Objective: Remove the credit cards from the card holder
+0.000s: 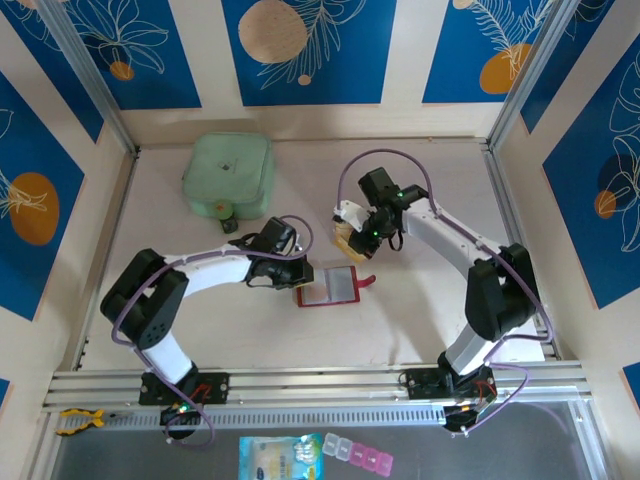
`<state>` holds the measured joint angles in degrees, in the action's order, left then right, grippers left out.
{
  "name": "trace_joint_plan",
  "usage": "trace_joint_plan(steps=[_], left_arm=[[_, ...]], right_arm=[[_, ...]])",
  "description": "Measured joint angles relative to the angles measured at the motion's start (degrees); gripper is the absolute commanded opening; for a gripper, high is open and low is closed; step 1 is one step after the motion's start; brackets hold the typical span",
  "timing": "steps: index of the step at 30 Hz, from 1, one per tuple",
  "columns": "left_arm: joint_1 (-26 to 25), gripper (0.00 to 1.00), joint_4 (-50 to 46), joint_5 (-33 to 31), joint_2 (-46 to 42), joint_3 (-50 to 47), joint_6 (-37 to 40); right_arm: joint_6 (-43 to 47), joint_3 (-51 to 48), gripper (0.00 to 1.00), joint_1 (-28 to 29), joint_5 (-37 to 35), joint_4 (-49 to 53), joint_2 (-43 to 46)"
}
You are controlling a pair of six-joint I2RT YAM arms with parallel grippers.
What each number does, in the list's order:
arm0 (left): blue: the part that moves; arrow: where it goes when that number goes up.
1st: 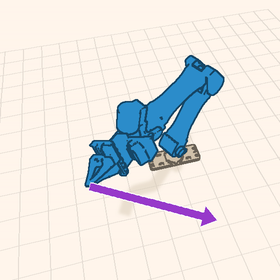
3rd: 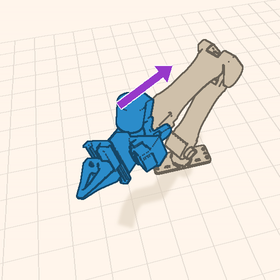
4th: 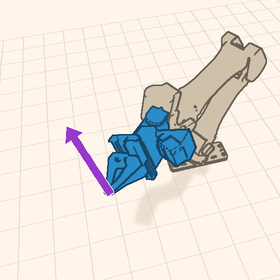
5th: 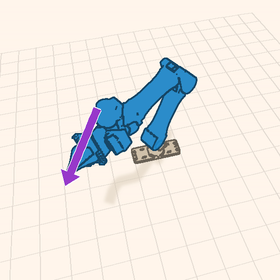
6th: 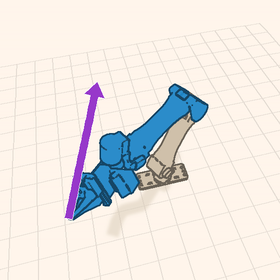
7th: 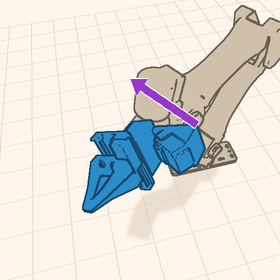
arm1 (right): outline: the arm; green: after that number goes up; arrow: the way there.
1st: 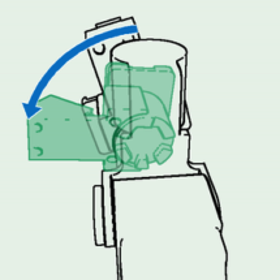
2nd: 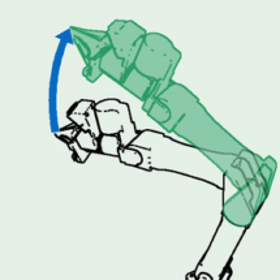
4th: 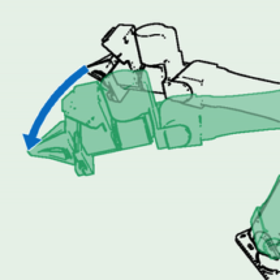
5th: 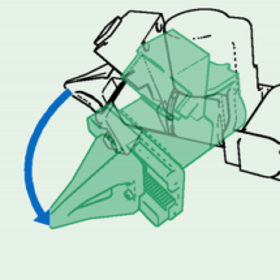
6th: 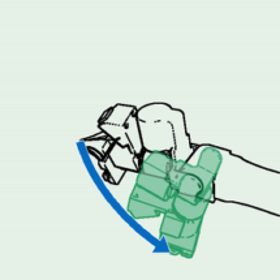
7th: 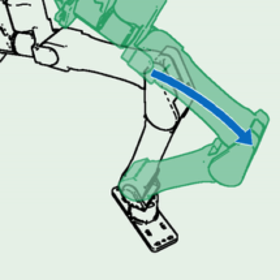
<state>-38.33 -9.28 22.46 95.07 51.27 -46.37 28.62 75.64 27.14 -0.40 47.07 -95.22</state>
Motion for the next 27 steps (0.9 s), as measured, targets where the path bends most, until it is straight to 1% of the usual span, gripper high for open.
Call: trace_joint_plan(steps=[5, 11, 20, 27], left_arm=[[0.4, 0.14, -0.2, 0.0, -0.9, 0.0, 0.1], [0.8, 0.14, -0.9, 0.0, -1.7, 0.0, 0.3], [1.5, 0.14, -1.6, -0.5, -3.7, -0.3, 0.3], [2.1, 0.13, -2.5, -0.7, -3.8, -0.6, 0.3]], right_arm=[[9.4, 6.6, 0.00, -1.7, -1.3, 3.2, -5.2], [16.4, 13.2, 0.00, -3.6, -1.0, 5.6, -10.1], [22.1, 24.6, 0.00, -6.6, 0.5, 9.6, -18.4], [24.9, 26.8, 0.00, -8.0, 1.2, 10.5, -21.4]])
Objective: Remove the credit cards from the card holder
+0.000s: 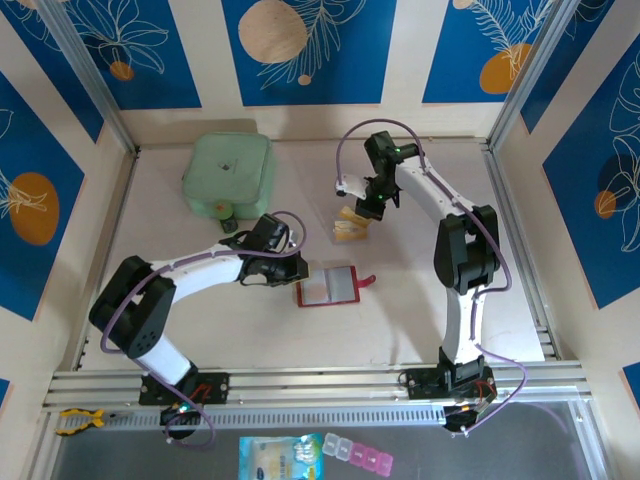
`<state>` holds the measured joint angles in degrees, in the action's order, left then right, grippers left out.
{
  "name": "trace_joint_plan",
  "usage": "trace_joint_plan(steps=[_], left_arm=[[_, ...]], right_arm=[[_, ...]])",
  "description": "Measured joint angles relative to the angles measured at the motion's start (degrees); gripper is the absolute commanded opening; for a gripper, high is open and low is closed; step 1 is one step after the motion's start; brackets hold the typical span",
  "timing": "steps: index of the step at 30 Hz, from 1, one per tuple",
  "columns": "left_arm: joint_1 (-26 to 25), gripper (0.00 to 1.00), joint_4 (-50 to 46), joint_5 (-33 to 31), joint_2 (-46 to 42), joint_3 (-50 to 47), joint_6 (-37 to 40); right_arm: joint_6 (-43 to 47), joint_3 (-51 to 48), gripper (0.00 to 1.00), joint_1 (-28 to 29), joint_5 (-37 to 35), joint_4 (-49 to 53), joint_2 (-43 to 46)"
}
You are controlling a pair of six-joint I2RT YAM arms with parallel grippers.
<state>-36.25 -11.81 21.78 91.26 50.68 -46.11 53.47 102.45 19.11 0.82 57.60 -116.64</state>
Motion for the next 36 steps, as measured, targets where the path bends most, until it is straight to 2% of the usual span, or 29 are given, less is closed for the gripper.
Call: trace_joint_plan(steps=[4, 8, 12, 22, 30, 36], left_arm=[[0.2, 0.14, -0.5, 0.0, -0.4, 0.0, 0.0], [0.3, 0.14, -0.9, 0.0, -0.5, 0.0, 0.0], [0.3, 0.14, -1.1, 0.0, -0.5, 0.0, 0.0], [0.4, 0.14, -1.1, 0.0, -0.5, 0.0, 0.0], [0.4, 0.14, -1.1, 0.0, -0.5, 0.0, 0.2], [0.4, 0.13, -1.0, 0.0, -0.4, 0.0, 0.2]], right_arm=[[1.3, 0.0, 0.00, -0.1, 0.7, 0.2, -1.5], [2.1, -0.7, 0.08, -0.1, 0.9, 0.0, -2.1], [2.0, -1.7, 0.13, -0.1, 0.9, -0.4, -2.1], [-0.9, -5.0, 0.12, -0.1, 0.7, -3.6, -0.2], [-11.3, -10.0, 0.08, 0.8, 0.7, -8.9, 5.8], [-27.9, -15.4, 0.09, 3.2, 0.7, -14.9, 9.3]])
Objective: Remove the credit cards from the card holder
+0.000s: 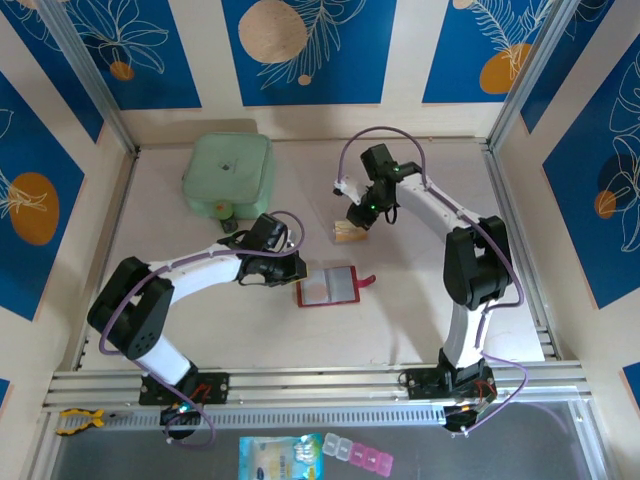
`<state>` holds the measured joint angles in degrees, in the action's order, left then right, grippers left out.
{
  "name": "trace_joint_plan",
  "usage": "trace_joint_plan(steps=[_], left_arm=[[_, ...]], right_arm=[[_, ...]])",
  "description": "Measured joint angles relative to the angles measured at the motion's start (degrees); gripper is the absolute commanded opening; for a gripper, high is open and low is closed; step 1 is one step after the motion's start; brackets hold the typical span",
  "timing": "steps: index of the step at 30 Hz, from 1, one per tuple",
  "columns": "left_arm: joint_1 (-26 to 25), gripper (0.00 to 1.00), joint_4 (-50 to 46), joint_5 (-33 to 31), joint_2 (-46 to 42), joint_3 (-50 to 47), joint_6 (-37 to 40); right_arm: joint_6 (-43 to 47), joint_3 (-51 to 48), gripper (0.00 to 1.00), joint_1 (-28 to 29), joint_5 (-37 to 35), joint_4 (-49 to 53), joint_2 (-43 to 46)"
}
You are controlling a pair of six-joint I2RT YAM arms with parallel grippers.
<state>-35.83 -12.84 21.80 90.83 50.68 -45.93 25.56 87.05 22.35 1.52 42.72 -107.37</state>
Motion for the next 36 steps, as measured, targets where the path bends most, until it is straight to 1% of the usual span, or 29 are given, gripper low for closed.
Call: trace_joint_plan(steps=[6, 10, 12, 17, 24, 30, 35, 36], left_arm=[[0.0, 0.13, 0.6, 0.0, 0.0, -1.2, 0.0], [0.0, 0.13, 0.9, 0.0, 0.1, -2.6, 0.0], [0.0, 0.13, 1.3, 0.0, 0.1, -3.2, 0.0], [0.0, 0.12, 2.7, 0.0, 1.4, -4.1, 0.0], [0.0, 0.12, 3.4, 0.0, 1.7, -5.7, 0.0], [0.0, 0.11, 4.6, 0.0, 3.0, -5.7, 0.0], [0.0, 0.10, 4.7, -0.3, 3.5, -5.7, 0.0], [0.0, 0.10, 4.7, -0.5, 3.5, -5.7, 0.0]], right_arm=[[-20.2, -8.5, 0.04, 2.2, 0.3, -7.2, 3.5], [-33.4, -15.3, 0.03, 4.1, 1.5, -12.6, 7.4], [-38.5, -17.4, 0.00, 5.3, 2.2, -14.1, 8.8], [-49.2, -21.4, 0.00, 8.1, 4.6, -17.7, 11.3], [-57.2, -26.7, 0.00, 9.6, 7.0, -19.8, 13.4], [-58.6, -27.1, 0.00, 11.1, 7.9, -19.4, 13.4], [-59.2, -27.0, 0.15, 13.2, 8.3, -18.7, 12.6], [-59.6, -27.0, 0.20, 13.5, 8.6, -18.6, 12.3]])
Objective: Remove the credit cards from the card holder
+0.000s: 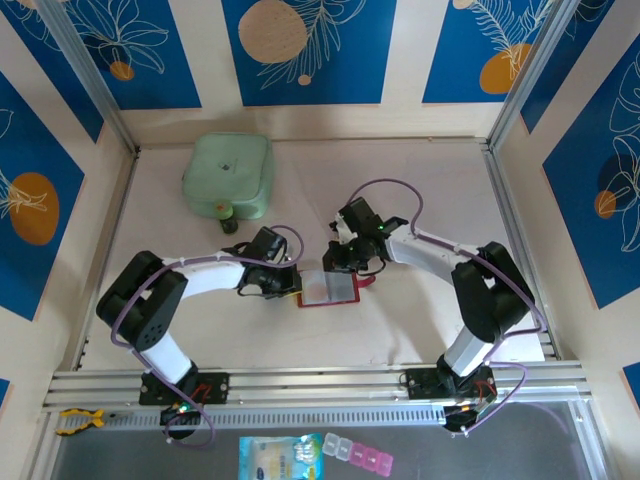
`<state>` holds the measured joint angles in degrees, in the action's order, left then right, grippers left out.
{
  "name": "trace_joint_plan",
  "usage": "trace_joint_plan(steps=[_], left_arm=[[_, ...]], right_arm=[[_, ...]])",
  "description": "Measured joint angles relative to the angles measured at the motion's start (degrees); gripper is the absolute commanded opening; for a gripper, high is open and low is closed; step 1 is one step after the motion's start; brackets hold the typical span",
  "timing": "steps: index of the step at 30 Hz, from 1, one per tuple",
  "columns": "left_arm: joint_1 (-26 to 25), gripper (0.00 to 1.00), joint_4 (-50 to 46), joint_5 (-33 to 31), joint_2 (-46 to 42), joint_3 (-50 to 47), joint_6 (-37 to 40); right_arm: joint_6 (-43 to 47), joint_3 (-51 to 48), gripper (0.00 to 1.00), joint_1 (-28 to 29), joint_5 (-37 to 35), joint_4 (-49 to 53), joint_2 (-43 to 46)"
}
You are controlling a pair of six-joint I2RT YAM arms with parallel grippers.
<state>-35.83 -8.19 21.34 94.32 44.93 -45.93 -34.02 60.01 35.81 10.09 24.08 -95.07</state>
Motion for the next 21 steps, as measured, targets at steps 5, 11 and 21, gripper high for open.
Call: trace_joint_plan(steps=[5, 11, 21], left_arm=[[0.0, 0.10, -0.2, -0.7, 0.0, 0.0, 0.2], [0.0, 0.10, -0.4, -1.0, 0.0, 0.0, 0.6], [0.0, 0.10, -0.4, -1.1, 0.0, 0.0, 1.1]], right_arm=[[-2.0, 0.0, 0.26, 0.9, 1.7, -0.3, -2.0], [-4.3, 0.0, 0.27, 1.1, 4.7, -1.6, -4.6], [-6.6, 0.0, 0.26, 2.1, 7.5, -4.4, -7.8]])
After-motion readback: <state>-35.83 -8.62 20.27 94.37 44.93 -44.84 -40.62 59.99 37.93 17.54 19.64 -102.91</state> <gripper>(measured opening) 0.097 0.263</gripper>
